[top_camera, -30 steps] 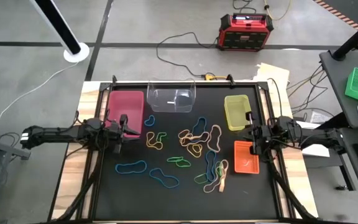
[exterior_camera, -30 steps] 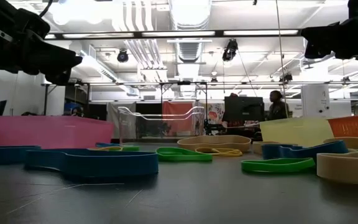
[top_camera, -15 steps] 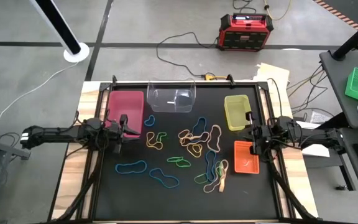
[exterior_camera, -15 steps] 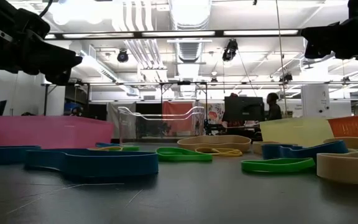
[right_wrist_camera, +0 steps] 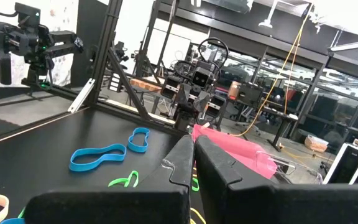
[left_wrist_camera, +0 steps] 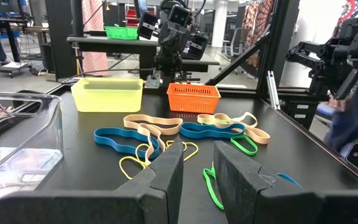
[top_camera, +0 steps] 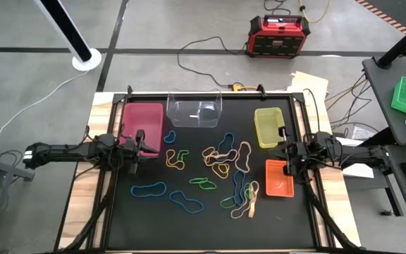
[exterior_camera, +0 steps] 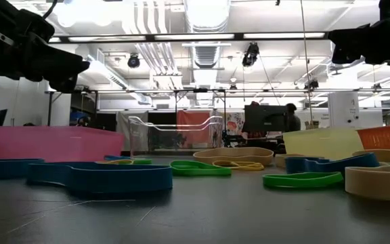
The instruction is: Sort rubber bands into baskets
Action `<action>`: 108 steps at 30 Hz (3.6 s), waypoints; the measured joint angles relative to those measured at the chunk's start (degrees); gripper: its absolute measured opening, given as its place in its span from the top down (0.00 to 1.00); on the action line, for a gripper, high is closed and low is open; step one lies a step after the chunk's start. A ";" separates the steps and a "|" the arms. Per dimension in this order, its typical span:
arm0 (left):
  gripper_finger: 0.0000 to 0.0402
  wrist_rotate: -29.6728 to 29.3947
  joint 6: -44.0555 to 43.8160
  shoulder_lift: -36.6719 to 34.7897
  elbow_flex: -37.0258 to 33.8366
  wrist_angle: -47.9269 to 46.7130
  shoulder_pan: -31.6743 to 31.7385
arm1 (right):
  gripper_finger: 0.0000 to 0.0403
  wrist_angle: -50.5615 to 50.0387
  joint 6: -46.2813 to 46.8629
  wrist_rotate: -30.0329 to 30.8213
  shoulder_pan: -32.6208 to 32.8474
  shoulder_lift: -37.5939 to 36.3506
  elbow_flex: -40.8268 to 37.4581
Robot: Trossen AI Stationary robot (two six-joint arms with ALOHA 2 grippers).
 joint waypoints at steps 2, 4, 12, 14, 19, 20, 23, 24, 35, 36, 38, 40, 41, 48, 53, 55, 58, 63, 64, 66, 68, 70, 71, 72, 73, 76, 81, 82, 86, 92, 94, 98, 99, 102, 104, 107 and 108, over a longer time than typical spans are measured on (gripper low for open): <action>0.81 0.00 -0.02 -0.01 0.00 -0.01 0.00 | 0.98 0.00 0.00 0.00 0.00 0.01 0.00; 0.81 0.00 0.00 -0.02 0.00 -0.01 -0.01 | 0.98 0.00 0.00 0.01 -0.01 -0.01 0.02; 0.81 -0.02 -0.01 0.00 -0.02 -0.01 -0.01 | 0.98 -0.02 0.00 -0.01 0.01 0.01 0.02; 0.81 0.00 -0.02 -0.01 0.00 0.00 -0.01 | 0.98 0.00 0.00 -0.01 -0.01 0.00 0.00; 0.81 0.00 -0.02 -0.01 0.00 0.00 -0.01 | 0.98 0.00 0.00 0.01 0.01 0.01 0.01; 0.81 -0.01 -0.01 -0.01 0.00 -0.01 -0.01 | 0.98 -0.01 0.00 0.00 0.01 0.00 0.01; 0.81 0.00 -0.02 0.00 0.00 0.01 0.01 | 0.98 0.00 0.00 -0.01 0.00 0.01 0.00; 0.81 0.00 0.00 0.00 0.00 -0.01 0.01 | 0.98 -0.02 0.00 0.01 0.01 0.01 0.00; 0.81 -0.20 6.28 -0.01 -0.01 0.09 0.05 | 0.98 0.00 0.00 0.01 -0.01 0.01 0.00; 0.81 -0.58 10.44 0.00 0.00 0.36 0.05 | 0.98 0.04 -0.35 0.01 -0.01 0.01 0.02; 0.81 -0.69 15.77 0.23 -0.09 4.80 0.05 | 0.98 0.15 0.22 -0.17 0.02 0.00 0.01; 0.81 -0.31 15.92 0.29 -0.05 12.01 -0.03 | 0.98 0.53 10.07 -2.09 0.33 0.02 0.00; 0.81 -0.12 14.61 0.26 -0.02 15.37 -0.03 | 0.98 1.15 11.08 -1.84 0.31 0.10 0.00; 0.81 -0.31 -1.14 0.09 0.09 27.85 0.01 | 0.98 0.52 21.19 6.25 0.25 7.02 6.31; 0.81 -3.36 -4.33 0.99 1.38 26.18 -0.03 | 0.98 -10.99 29.17 9.16 0.23 20.28 18.97; 0.81 -3.23 -4.52 2.11 1.99 24.80 -0.06 | 0.98 -20.23 32.91 10.82 0.22 25.60 25.06; 0.81 -1.71 -4.52 3.94 2.40 24.83 -0.06 | 0.98 -32.58 34.73 10.87 0.28 32.89 32.43; 0.81 -1.14 -8.59 6.86 2.63 25.19 -0.06 | 0.98 -38.38 35.71 10.83 0.28 43.55 38.37; 0.81 -1.14 -9.08 7.29 2.67 25.28 -0.06 | 0.98 -38.41 34.54 10.84 0.28 45.50 39.08; 0.81 -1.11 -10.31 8.18 2.71 25.29 -0.06 | 0.98 -37.86 31.28 10.83 0.28 49.10 40.64; 0.81 -1.11 -11.98 9.02 2.66 24.84 -0.06 | 0.98 -38.00 29.76 10.84 0.28 52.54 42.00; 0.81 -1.22 -12.22 10.10 2.60 25.06 -0.06 | 0.98 -38.03 28.29 10.81 0.26 55.86 43.49; 0.81 -1.92 -12.38 10.67 2.66 25.18 -0.06 | 0.98 -38.02 27.76 10.84 0.26 57.23 44.11; 0.81 -3.26 -13.04 11.22 3.07 24.43 -0.06 | 0.98 -38.03 27.18 10.86 0.26 58.54 44.80; 0.81 -4.79 -13.46 11.82 3.96 22.73 -0.06 | 0.98 -37.88 26.66 10.84 0.26 59.84 45.55; 0.81 -7.28 -13.27 14.36 8.94 9.50 -0.06 | 0.98 -37.63 26.37 10.86 0.25 64.16 47.66; 0.81 -7.61 -8.54 20.61 18.62 -11.72 -0.06 | 0.98 -37.57 25.08 10.88 0.26 71.72 52.64; 0.81 -7.63 -7.17 21.74 19.75 -13.01 -0.06 | 0.98 -37.55 23.70 10.87 0.26 73.53 53.72; 0.81 -7.64 -3.70 25.24 21.78 -13.95 -0.06 | 0.98 -39.81 20.65 10.96 0.26 80.14 57.81; 0.81 -7.67 -2.78 26.80 21.97 -12.67 -0.06 | 0.98 -42.38 16.10 11.38 1.66 87.11 61.83; 0.81 -7.67 -2.98 26.68 21.70 -11.77 -0.06 | 0.98 -41.98 13.46 14.11 2.72 88.33 62.30; 0.81 -7.67 -3.01 26.15 21.70 -9.96 -0.06 | 0.96 -41.20 13.00 20.30 3.31 91.26 61.80; 0.81 -7.66 -2.79 26.04 21.70 -9.53 -0.06 | 0.95 -41.20 13.26 20.71 3.25 92.00 61.68; 0.81 -7.67 -1.73 25.78 21.68 -8.94 -0.06 | 0.90 -40.68 13.49 21.25 3.24 93.96 61.62; 0.81 -7.67 -1.35 25.68 21.66 -8.87 -0.06 | 0.85 -40.59 13.46 21.50 3.31 94.97 61.70; 0.81 -7.67 -1.27 25.83 21.66 -8.80 -0.06 | 0.78 -40.61 12.42 21.87 3.27 95.77 61.77; 0.81 -7.67 -1.27 25.92 21.66 -8.79 -0.06 | 0.76 -40.61 12.12 21.89 3.23 95.82 61.77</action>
